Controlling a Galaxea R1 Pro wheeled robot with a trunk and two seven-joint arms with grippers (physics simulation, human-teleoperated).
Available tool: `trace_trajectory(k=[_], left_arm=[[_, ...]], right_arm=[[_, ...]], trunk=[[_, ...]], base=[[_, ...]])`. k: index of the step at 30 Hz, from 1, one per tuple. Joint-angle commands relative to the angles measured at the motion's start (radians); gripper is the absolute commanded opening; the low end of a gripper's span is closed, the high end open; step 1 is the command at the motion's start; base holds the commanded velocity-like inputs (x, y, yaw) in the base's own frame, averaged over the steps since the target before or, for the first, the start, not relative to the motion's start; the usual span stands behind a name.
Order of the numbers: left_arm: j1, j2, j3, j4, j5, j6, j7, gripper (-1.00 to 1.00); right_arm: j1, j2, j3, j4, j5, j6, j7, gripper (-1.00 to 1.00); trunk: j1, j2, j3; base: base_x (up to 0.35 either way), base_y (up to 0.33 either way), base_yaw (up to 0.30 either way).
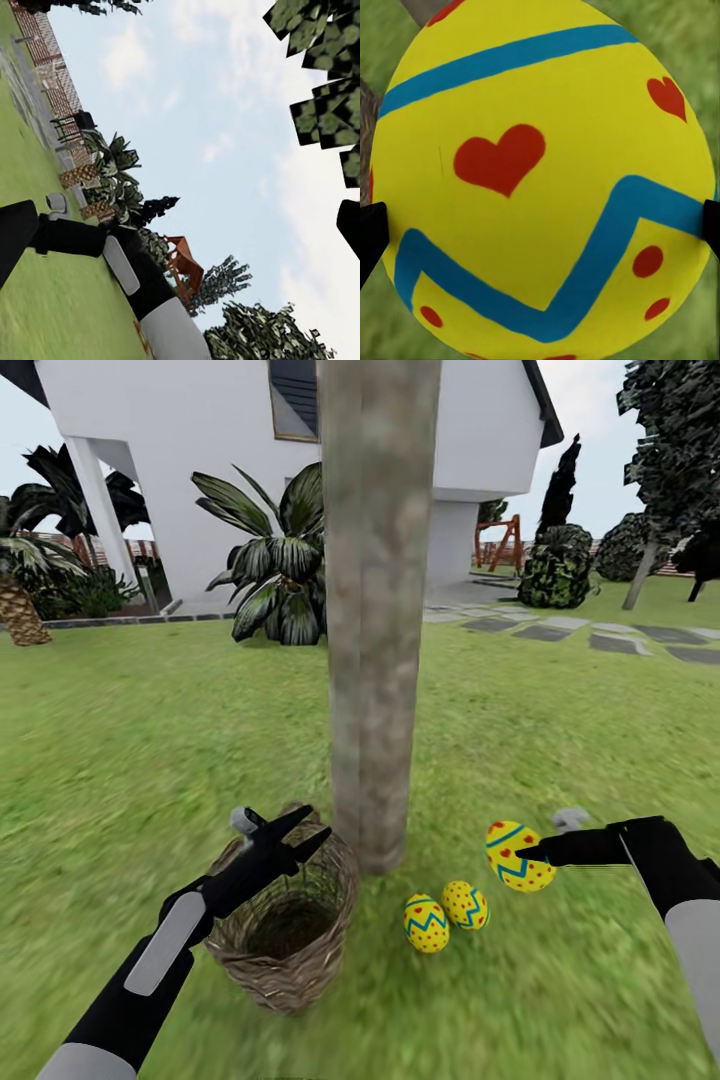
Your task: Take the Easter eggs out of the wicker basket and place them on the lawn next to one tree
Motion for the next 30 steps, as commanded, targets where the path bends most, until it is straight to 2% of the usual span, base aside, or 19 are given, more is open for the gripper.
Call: trace_trajectory(k=[1,8,14,19,27,30], left_arm=[[-0.001,0.001,-0.002,0.001,0.007,0.005,0.005,1.00],[-0.001,0.000,-0.002,0.002,0.007,0.005,0.025,1.00],[0.000,0.001,-0.003,0.001,0.009,-0.028,0.024,1.00],[0.001,0.001,-0.044,0.000,0.006,-0.031,0.027,1.00],[0.001,0.001,-0.048,0.000,0.006,-0.032,0.027,1.00],[0.001,0.001,-0.049,0.000,0.006,-0.032,0.027,1.00]], right_arm=[[0.000,0.001,-0.004,-0.001,0.008,0.004,0.008,-1.00],[0.000,0.001,-0.004,-0.002,0.008,0.004,0.008,-1.00],[0.000,0.001,-0.004,-0.001,0.008,0.004,0.003,-1.00],[0.000,0.002,-0.004,-0.001,0.008,0.004,-0.031,-1.00],[0.000,0.003,-0.004,0.000,0.008,0.002,-0.072,-1.00],[0.000,0.004,-0.003,0.007,0.006,-0.026,-0.154,-1.00]], trunk=[[0.000,0.000,-0.001],[0.000,0.000,-0.001],[0.000,0.000,-0.001],[0.000,0.000,-0.001],[0.000,0.000,-0.001],[0.000,0.000,-0.001]], base=[[0.000,-0.336,0.293],[0.000,-0.326,0.293],[-0.010,-0.077,0.288],[-0.189,-0.145,0.278],[-0.014,-0.326,0.291],[0.000,-0.334,0.291]])
